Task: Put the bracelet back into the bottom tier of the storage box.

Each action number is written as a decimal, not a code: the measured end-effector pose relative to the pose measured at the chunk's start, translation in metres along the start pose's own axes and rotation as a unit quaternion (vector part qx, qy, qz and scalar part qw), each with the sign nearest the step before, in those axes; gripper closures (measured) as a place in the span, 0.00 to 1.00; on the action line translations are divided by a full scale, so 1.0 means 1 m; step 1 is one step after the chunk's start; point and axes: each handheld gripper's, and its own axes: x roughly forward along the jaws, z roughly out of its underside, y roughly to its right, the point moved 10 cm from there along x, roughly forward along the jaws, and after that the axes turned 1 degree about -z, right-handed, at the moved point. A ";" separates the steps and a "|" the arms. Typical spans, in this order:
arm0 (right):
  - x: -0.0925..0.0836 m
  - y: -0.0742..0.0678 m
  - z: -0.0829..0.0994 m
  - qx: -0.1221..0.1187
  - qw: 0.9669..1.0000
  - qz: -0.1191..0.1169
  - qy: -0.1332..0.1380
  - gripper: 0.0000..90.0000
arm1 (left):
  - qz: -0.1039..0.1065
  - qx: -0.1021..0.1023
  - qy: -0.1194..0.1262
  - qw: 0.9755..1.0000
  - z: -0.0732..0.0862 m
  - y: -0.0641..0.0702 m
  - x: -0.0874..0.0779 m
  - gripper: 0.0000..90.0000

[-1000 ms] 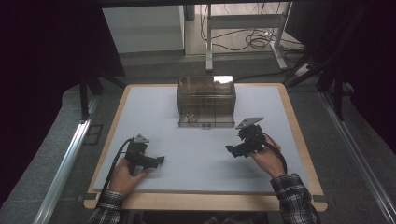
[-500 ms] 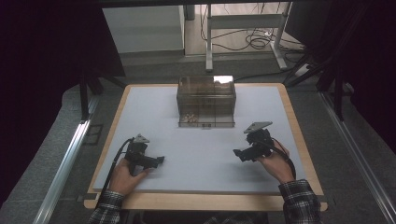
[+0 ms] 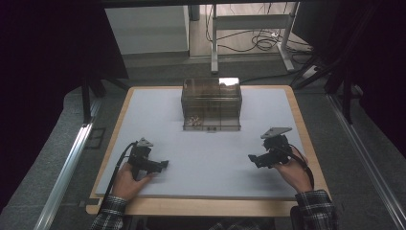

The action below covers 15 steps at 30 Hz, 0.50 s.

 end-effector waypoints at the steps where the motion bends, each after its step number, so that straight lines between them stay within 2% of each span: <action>1: -0.001 0.001 0.001 0.002 1.000 0.002 0.001 0.04 | 0.000 0.000 0.000 1.000 0.000 0.000 0.000 0.00; 15: -0.015 0.014 0.027 0.022 1.000 0.013 0.005 0.02 | 0.000 0.000 0.000 1.000 0.000 0.000 0.000 0.00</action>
